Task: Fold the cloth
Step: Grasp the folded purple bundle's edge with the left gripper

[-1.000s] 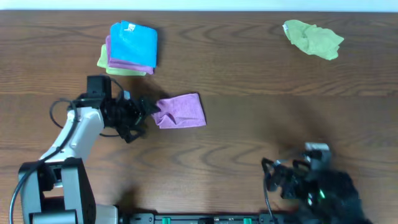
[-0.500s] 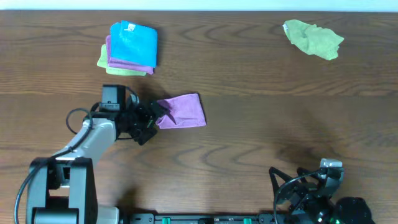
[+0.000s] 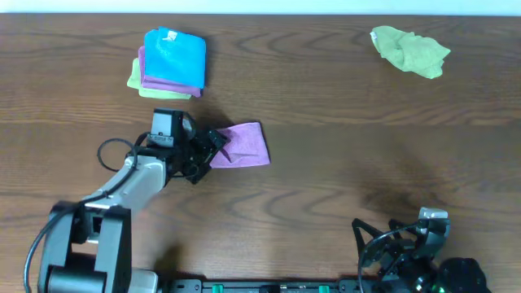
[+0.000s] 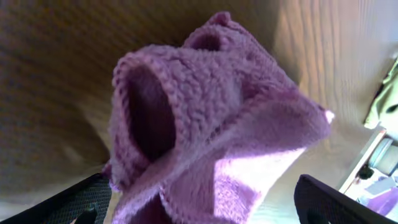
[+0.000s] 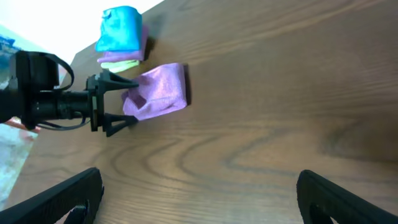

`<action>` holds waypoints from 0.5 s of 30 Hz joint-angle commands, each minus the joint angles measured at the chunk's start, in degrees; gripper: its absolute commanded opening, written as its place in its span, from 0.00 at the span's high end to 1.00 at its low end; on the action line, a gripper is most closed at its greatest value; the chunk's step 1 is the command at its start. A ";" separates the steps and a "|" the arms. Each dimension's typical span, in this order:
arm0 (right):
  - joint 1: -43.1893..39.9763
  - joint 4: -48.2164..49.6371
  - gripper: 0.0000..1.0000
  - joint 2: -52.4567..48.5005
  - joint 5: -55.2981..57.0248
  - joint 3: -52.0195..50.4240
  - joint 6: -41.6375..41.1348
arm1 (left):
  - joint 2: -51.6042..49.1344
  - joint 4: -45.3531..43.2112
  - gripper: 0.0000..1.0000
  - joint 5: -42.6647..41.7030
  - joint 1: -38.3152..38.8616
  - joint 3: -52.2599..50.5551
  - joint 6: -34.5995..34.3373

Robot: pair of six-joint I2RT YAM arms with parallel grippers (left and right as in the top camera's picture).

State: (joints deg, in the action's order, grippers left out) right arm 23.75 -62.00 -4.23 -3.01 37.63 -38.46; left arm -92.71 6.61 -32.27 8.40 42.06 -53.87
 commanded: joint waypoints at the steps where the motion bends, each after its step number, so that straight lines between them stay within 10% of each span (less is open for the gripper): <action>1: -0.52 -1.14 0.01 0.24 -0.02 -0.61 -0.70 | -2.93 -0.33 0.05 1.60 0.33 -0.35 -2.12; 10: -0.52 -4.61 0.01 0.24 -0.02 -0.61 -0.70 | -7.02 -3.76 0.05 -0.26 0.81 -0.35 -3.34; 15: -0.52 -4.68 0.01 0.24 -0.02 -0.61 -0.70 | -9.86 -8.70 0.44 0.09 1.81 -0.35 -3.34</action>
State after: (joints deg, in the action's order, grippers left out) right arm 23.73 -66.52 -4.23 -3.01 37.41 -38.57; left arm -98.85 -1.74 -34.81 9.41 42.94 -57.69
